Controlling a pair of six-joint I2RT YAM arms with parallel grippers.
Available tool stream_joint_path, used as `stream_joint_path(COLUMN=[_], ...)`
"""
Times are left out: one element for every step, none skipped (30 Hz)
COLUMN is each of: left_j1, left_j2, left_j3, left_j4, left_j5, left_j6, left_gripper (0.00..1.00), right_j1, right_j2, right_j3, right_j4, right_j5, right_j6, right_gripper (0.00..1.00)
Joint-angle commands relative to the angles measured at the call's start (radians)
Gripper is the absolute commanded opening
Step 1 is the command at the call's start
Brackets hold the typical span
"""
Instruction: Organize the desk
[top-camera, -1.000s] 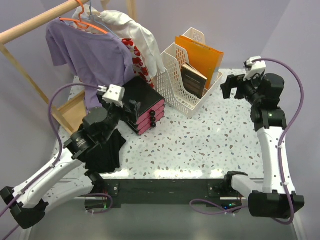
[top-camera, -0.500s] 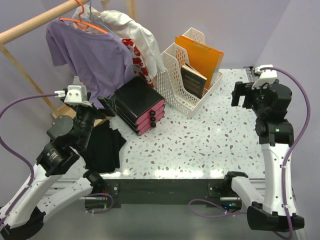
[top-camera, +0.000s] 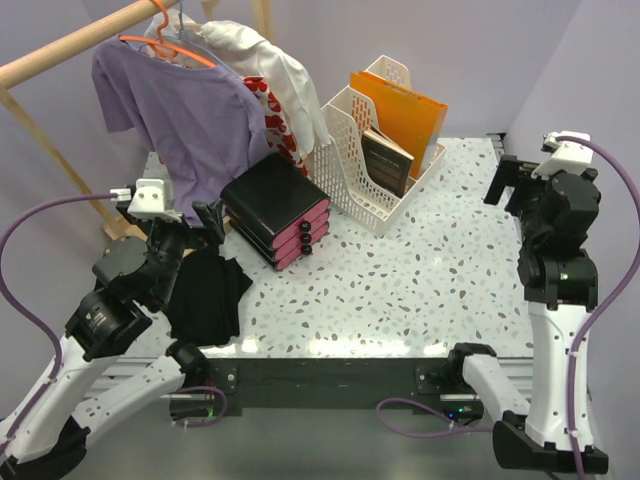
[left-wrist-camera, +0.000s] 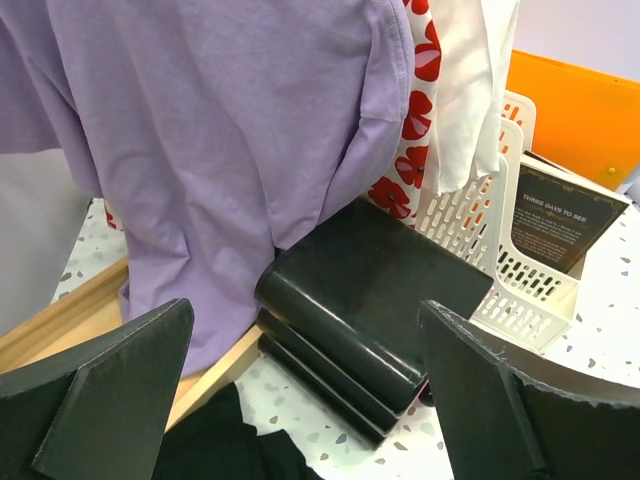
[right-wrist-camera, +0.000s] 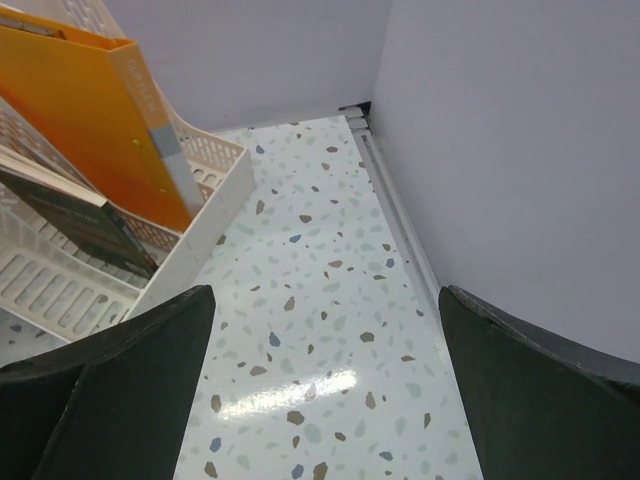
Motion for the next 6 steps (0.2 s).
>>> stream_joint_path(left_j1=[0.005, 0.005, 0.006, 0.005, 0.005, 0.006], left_j2=[-0.003, -0.002, -0.002, -0.002, -0.003, -0.005], left_j3=[0.002, 0.002, 0.002, 0.000, 0.002, 0.002], left_j4=[-0.004, -0.005, -0.005, -0.005, -0.007, -0.007], left_j5=[-0.002, -0.002, -0.002, -0.002, 0.000, 0.000], left_j6=[0.001, 0.001, -0.001, 0.001, 0.001, 0.001], left_gripper=[1.00, 1.00, 1.00, 1.00, 1.00, 1.00], right_j1=[0.002, 0.003, 0.002, 0.003, 0.002, 0.002], right_j2=[-0.021, -0.024, -0.024, -0.024, -0.024, -0.021], right_j3=[0.006, 0.005, 0.005, 0.002, -0.001, -0.006], right_j4=[0.042, 0.042, 0.038, 0.035, 0.041, 0.045], right_j5=[0.044, 0.042, 0.031, 0.009, 0.008, -0.004], right_j6=[-0.035, -0.035, -0.037, -0.052, -0.052, -0.060], right_gripper=[0.99, 0.99, 0.99, 0.99, 0.99, 0.99])
